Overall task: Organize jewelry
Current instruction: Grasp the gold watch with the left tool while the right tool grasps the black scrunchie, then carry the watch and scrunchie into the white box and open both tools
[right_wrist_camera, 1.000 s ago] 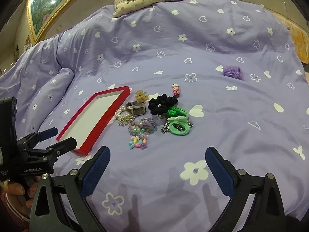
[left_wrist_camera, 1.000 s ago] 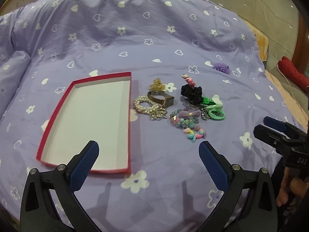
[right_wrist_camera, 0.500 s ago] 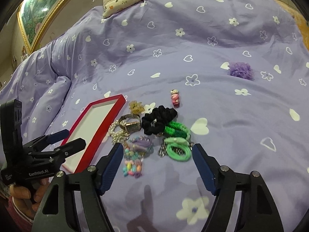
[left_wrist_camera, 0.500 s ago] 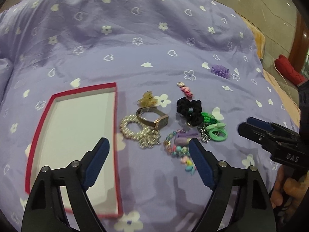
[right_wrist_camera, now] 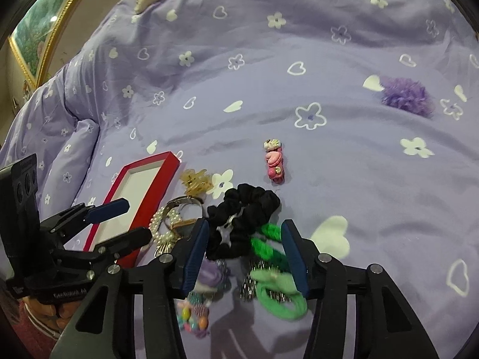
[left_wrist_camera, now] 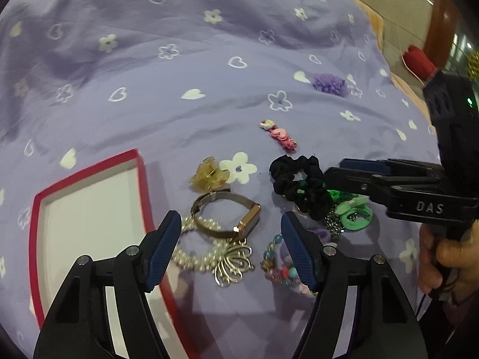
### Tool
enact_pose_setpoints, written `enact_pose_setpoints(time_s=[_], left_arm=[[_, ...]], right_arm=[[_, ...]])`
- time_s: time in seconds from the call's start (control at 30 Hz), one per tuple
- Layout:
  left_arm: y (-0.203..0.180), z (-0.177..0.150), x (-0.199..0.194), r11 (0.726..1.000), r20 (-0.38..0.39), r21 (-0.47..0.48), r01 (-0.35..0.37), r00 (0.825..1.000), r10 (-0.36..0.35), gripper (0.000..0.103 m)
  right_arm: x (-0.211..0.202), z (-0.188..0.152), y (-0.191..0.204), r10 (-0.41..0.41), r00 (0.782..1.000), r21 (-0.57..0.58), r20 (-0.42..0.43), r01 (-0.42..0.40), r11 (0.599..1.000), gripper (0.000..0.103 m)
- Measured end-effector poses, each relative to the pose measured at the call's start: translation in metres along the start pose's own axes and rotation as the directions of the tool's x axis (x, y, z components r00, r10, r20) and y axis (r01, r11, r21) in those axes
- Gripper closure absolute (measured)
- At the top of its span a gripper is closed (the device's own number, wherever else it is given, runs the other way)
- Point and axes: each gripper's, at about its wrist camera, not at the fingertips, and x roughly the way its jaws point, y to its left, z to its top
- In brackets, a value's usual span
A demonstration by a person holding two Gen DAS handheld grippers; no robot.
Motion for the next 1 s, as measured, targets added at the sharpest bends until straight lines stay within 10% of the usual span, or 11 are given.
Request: enact_pose_setpoints(time_s=[0.17, 0.57, 1.0], left_arm=[[-0.008, 0.004, 0.021, 0.996, -0.042, 0.089, 0.010, 0.999, -0.007, 0.035], [-0.021, 0.000, 0.045, 0.985, -0.114, 0.166, 0.037, 0.993, -0.018, 0.093], [0.000, -0.003, -0.006, 0.994, 0.001, 0.014, 0.105, 0.994, -0.105, 0.096]], right_arm=[[0.022, 0.006, -0.007, 0.011, 0.999, 0.024, -0.041, -0.010, 1.000, 0.052], [0.033, 0.004, -0.018, 0.022, 0.998, 0.041, -0.055, -0.020, 0.999, 0.090], [-0.003, 0.008, 0.000, 0.066, 0.996, 0.034, 0.055, -0.068, 0.997, 0.093]])
